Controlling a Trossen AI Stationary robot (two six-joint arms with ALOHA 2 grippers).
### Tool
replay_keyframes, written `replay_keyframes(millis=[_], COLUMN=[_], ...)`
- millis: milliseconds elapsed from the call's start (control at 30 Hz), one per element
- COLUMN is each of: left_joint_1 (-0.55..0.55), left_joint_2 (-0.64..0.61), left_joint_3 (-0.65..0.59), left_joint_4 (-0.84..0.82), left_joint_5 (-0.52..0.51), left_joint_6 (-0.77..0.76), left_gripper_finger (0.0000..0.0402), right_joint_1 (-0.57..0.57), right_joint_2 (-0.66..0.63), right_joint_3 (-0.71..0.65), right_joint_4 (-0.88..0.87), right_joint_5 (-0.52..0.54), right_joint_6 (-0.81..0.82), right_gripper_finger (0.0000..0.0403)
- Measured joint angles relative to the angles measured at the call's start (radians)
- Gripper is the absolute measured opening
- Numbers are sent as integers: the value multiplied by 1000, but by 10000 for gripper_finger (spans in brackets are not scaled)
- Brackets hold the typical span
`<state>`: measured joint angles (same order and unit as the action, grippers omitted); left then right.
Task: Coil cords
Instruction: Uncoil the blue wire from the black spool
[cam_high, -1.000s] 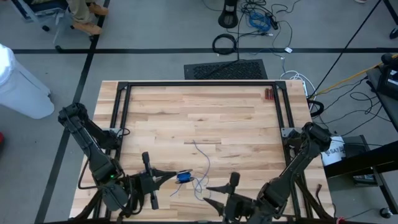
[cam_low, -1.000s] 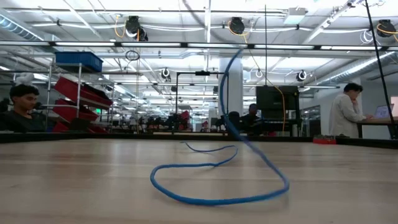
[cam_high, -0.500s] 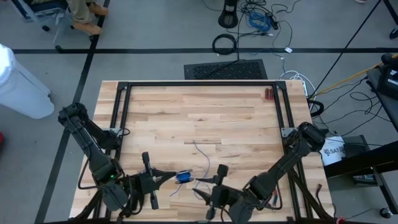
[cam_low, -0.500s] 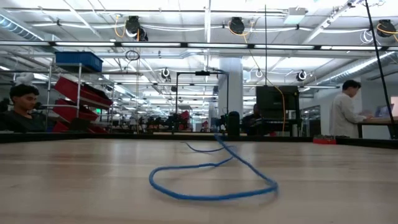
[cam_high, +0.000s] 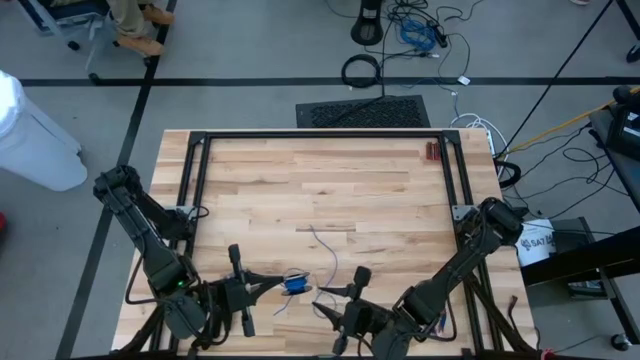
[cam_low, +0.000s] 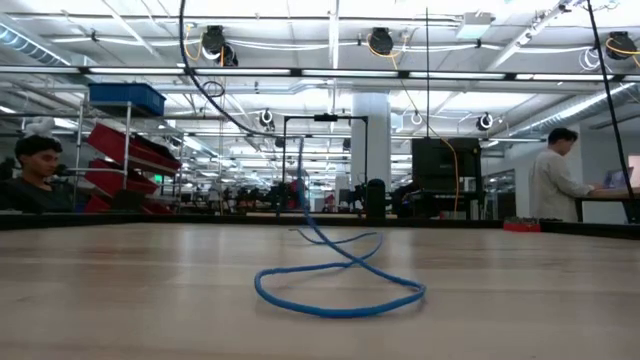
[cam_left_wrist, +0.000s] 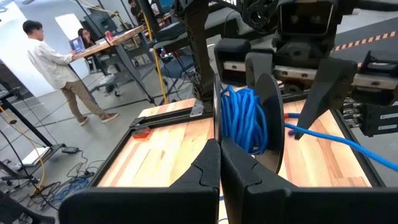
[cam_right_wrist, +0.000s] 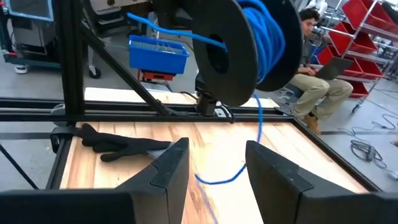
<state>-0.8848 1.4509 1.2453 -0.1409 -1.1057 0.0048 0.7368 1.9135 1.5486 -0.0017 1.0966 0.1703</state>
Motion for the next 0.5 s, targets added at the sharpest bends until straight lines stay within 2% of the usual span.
replay_keyframes(millis=[500], left_joint_1=[0], left_joint_2=[0], left_joint_3=[0], left_joint_4=[1], left_joint_5=[5], left_joint_6=[-1], left_gripper_finger=[1], right_joint_1=[-78], right_joint_2=[81], right_joint_3=[0], right_joint_4=[37], right_joint_5=[56], right_joint_6=[29], right_gripper_finger=[145])
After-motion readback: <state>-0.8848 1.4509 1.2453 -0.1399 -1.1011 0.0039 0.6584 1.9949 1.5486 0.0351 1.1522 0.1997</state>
